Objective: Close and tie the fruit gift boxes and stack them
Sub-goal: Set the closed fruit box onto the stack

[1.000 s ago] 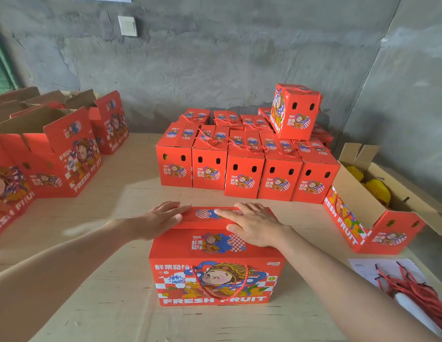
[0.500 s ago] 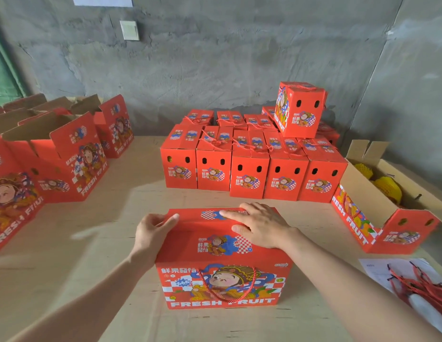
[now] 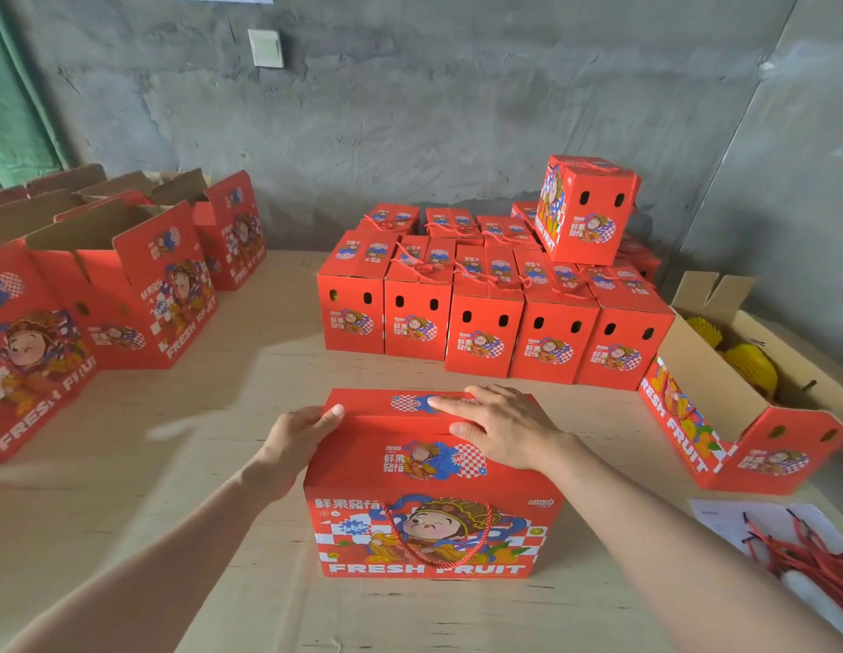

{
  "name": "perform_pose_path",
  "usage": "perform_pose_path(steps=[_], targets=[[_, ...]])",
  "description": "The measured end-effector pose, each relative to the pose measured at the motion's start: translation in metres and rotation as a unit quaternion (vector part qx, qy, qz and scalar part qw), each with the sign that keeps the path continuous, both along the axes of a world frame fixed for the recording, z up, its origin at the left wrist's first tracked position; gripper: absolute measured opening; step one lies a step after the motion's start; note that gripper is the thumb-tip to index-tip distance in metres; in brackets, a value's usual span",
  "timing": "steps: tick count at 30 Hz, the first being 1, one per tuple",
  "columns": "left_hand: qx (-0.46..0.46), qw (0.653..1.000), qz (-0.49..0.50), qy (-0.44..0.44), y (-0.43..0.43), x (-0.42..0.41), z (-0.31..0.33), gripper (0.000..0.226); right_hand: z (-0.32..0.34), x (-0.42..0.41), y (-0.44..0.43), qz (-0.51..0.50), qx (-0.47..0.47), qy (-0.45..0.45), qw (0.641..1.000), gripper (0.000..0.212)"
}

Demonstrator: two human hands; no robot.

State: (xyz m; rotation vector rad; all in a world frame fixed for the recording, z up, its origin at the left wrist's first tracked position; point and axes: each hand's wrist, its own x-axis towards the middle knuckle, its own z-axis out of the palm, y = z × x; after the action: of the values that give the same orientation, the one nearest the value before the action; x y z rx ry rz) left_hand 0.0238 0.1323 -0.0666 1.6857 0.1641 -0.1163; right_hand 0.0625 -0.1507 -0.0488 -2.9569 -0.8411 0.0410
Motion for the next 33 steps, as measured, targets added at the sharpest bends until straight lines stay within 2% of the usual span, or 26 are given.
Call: perform_pose_path(steps=[5, 8, 18, 22, 27, 30, 33], targets=[[0.018, 0.996, -0.083, 0.023, 0.015, 0.007, 0.000, 0.032, 0.003, 0.002, -0.001, 0.008, -0.011, 0.006, 1.000, 0.044], [0.016, 0.995, -0.096, 0.030, 0.019, 0.010, 0.001, 0.029, 0.003, 0.002, 0.000, 0.010, -0.009, 0.003, 1.000, 0.044], [-0.111, 0.987, 0.106, 0.043, 0.003, 0.008, -0.009, 0.025, -0.002, -0.002, 0.002, 0.011, 0.004, -0.026, 1.000, 0.044], [-0.089, 0.989, 0.109, 0.047, 0.002, 0.007, -0.006, 0.028, -0.004, -0.001, 0.002, 0.009, 0.003, -0.032, 0.999, 0.044], [-0.111, 0.983, 0.113, 0.093, 0.001, 0.011, -0.002, 0.026, -0.005, 0.000, 0.000, 0.014, 0.001, -0.035, 0.999, 0.045], [-0.125, 0.977, 0.110, 0.135, 0.004, 0.014, -0.004, 0.046, -0.006, 0.002, 0.000, 0.015, -0.009, -0.033, 0.999, 0.043], [-0.126, 0.977, 0.078, 0.152, 0.005, 0.013, -0.007, 0.057, -0.007, 0.001, -0.001, 0.008, -0.018, -0.027, 0.999, 0.042]])
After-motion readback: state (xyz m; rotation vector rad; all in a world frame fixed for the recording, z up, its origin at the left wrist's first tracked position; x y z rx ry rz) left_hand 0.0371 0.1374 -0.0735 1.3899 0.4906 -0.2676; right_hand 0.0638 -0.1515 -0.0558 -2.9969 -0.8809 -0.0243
